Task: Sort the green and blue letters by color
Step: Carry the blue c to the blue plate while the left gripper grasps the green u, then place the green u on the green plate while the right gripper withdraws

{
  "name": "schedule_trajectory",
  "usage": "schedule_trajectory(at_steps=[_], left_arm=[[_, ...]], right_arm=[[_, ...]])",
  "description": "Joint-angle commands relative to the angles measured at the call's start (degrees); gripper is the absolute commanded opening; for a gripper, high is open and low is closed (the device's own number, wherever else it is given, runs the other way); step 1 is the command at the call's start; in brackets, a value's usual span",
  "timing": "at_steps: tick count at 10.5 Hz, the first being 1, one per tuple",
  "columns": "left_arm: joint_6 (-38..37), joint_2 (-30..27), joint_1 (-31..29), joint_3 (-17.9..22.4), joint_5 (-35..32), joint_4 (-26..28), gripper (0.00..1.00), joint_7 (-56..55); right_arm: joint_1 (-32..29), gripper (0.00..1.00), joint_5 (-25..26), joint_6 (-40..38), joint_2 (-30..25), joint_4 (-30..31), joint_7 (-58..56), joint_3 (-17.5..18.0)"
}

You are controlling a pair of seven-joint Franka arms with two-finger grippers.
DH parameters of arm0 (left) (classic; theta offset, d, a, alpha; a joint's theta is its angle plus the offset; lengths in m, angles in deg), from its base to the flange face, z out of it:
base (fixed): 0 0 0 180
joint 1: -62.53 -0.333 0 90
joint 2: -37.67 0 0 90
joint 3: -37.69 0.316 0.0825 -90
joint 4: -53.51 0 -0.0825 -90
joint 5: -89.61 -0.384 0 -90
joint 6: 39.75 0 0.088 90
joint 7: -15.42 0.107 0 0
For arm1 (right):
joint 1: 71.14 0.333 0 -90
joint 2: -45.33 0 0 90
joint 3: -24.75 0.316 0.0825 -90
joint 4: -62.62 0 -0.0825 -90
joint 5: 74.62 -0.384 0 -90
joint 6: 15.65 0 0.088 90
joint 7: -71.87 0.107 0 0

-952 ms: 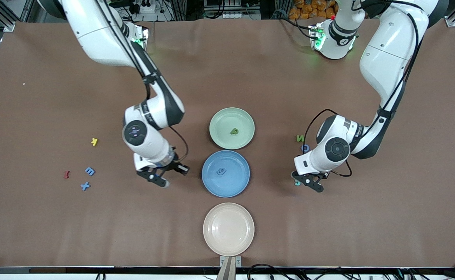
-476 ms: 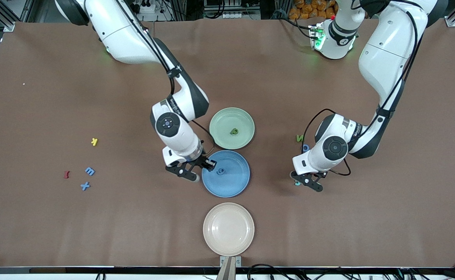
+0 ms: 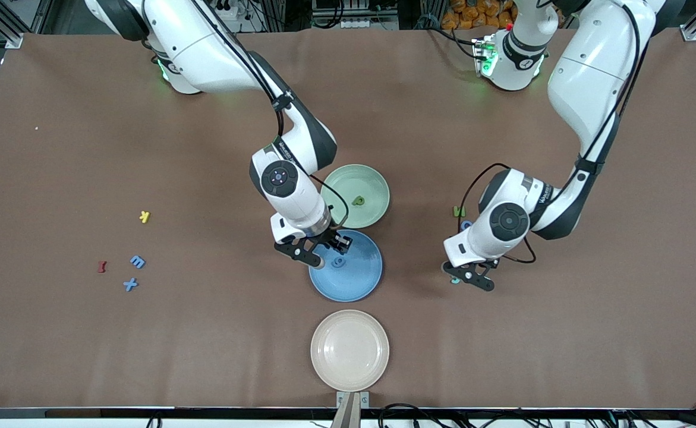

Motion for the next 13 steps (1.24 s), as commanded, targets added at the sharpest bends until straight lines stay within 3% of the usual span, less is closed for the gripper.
schedule_trajectory(at_steps=[1, 4, 7, 13], left_arm=[[-3.6, -3.3, 0.3, -0.2, -0.7, 1.1, 0.0, -5.1], [-6.0, -7.4, -0.3, -1.2, 0.6, 5.8, 0.0, -6.6], [-4.9, -12.6, -0.3, -2.5, 1.0, 12.5, 0.0, -8.7], [-4.9, -11.1, 4.1, -8.7, 1.0, 9.6, 0.0, -26.7]], right_arm=[[-0.2, 1.0, 0.4, -0.6, 1.5, -2.5, 2.3, 0.1], [-1.6, 1.0, 0.7, -1.5, 0.6, -2.0, -2.0, 0.0], [-6.6, 1.0, 0.7, -13.6, -2.1, -2.1, -14.2, -2.3], [-19.2, 1.0, 1.1, -17.3, -4.5, -0.2, -34.2, -3.2]])
